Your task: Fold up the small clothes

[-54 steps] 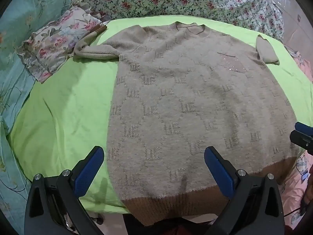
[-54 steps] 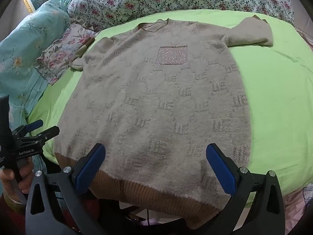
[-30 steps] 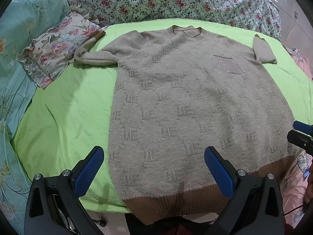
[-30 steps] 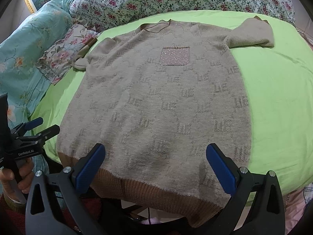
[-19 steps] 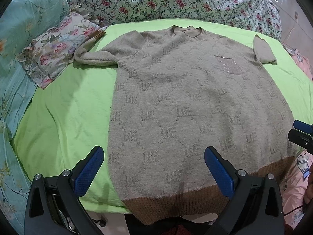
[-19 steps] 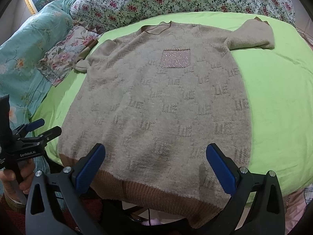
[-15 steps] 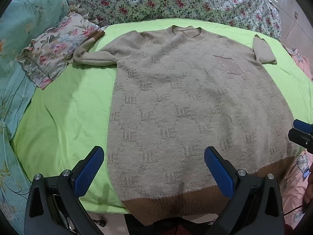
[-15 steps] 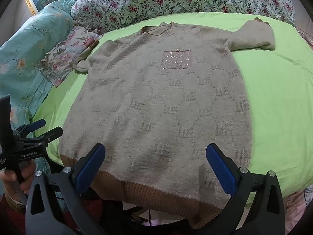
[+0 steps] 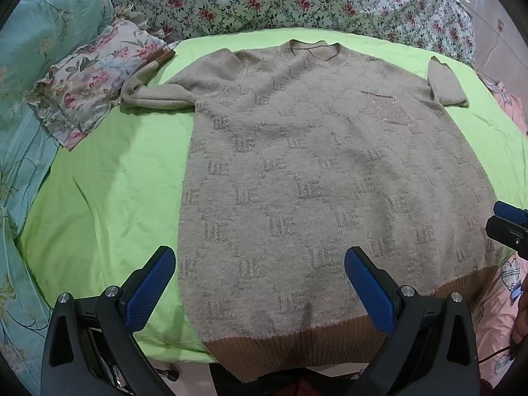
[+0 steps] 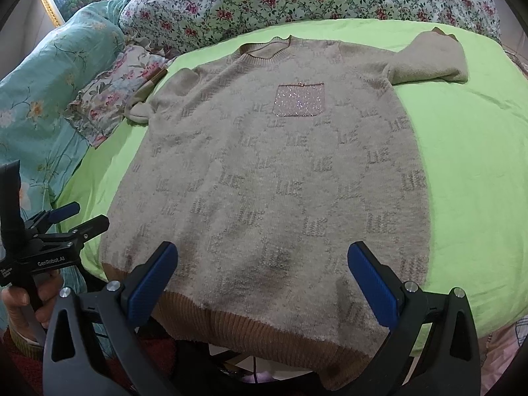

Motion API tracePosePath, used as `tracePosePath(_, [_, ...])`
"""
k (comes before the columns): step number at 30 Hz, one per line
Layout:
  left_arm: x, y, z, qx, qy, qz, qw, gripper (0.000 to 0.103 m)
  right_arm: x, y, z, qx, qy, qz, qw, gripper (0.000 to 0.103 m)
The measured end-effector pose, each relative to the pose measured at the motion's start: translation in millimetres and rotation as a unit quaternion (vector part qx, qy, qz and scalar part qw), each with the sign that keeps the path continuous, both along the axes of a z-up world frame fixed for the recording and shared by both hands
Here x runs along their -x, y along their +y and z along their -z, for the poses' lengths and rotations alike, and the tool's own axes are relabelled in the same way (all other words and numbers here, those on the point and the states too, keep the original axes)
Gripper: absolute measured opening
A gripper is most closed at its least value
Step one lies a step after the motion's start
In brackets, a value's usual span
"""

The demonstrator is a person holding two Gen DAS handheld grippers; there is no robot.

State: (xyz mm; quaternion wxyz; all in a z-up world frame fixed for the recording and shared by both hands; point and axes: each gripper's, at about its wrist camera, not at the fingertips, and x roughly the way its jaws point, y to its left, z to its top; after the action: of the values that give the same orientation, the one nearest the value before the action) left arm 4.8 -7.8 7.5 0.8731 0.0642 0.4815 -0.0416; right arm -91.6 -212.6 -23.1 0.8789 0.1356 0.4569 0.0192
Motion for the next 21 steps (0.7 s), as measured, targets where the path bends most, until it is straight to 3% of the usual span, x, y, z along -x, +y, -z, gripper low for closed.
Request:
tracePosePath(4, [-2.0,-0.7,2.1,-0.002,0.003,-0.001,1.0000,0.103,0.6,-2.3,0.4,-0.026,-0.031,0.005,0.999,0.103])
tracePosePath(11, [-6.0,-1.4,5.2,0.001,0.012,-0.004,0.9999,0.103,-2.7,-7.4,2.2,-0.041,-0.033,0.015,0.999,0.103])
tracePosePath(18, [-13.9,-3.2,9.0,0.003,0.014,-0.001,0.9999,0.103,-5.8,-15.5,2.1,0.006,-0.069,0.025,0.997,0.103])
tracePosePath(21, [-18.4,-4.6,11.0,0.005,0.014,0.002,0.9999,0.103,-12.2,-26.1,1.6,-0.007,-0.046,0.037,0.998,0.103])
